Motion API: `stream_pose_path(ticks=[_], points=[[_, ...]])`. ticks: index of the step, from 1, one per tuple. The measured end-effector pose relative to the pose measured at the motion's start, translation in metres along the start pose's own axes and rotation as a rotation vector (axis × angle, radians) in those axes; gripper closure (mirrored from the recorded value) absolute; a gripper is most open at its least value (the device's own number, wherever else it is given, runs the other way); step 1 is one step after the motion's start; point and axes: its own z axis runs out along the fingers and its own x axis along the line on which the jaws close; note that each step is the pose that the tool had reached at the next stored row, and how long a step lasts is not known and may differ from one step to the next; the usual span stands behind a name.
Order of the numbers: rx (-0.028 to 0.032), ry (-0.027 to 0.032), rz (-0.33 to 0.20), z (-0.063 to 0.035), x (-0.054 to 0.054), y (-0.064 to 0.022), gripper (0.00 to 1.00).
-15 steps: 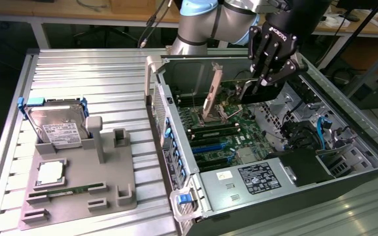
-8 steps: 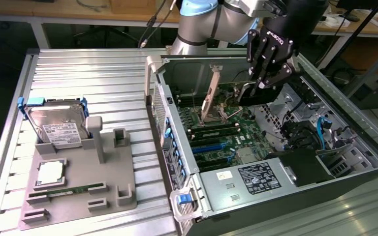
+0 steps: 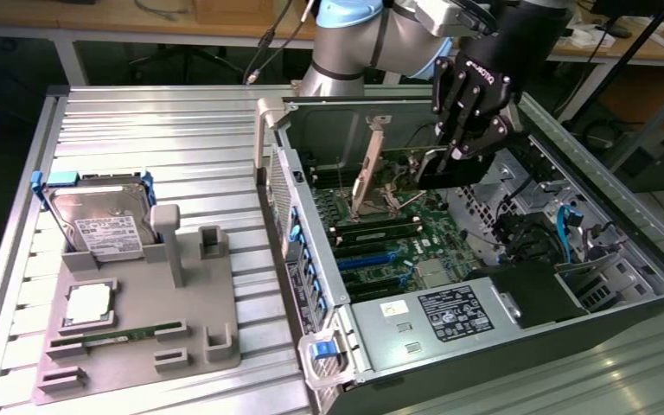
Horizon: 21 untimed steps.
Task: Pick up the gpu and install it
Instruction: 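Insert the gpu into the slot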
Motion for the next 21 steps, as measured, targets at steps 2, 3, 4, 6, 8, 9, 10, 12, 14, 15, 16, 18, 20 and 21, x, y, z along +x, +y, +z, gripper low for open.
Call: stream_pose_path(ticks=[2, 3, 4, 6, 8, 9, 10, 12, 14, 15, 16, 18, 20, 21], points=[[0.0001, -0.0002, 0.000, 0.0001, 0.0000, 0.0000, 0.73], [0.0001, -0.0002, 0.000, 0.0001, 0.0000, 0.0000, 0.73], [0.0001, -0.0002, 0.000, 0.0001, 0.0000, 0.0000, 0.73], [0.0001, -0.0002, 0.000, 0.0002, 0.0000, 0.0000, 0.73], [0.0018, -0.0003, 0.000, 0.0013, 0.0000, 0.0001, 0.73], [0.0030, -0.0002, 0.000, 0.0021, -0.0001, 0.0002, 0.73], [0.0036, -0.0002, 0.000, 0.0025, -0.0001, 0.0002, 0.73], [0.0045, -0.0002, 0.000, 0.0033, -0.0001, 0.0003, 0.73], [0.0051, -0.0002, 0.000, 0.0040, -0.0001, 0.0003, 0.73], [0.0054, -0.0002, 0.000, 0.0043, -0.0001, 0.0003, 0.73], [0.0056, -0.0002, 0.000, 0.0047, -0.0001, 0.0004, 0.73], [0.0060, -0.0001, 0.000, 0.0053, -0.0001, 0.0004, 0.73], [0.0065, -0.0002, 0.000, 0.0060, -0.0002, 0.0004, 0.73], [0.0068, -0.0002, 0.000, 0.0064, -0.0002, 0.0005, 0.73]])
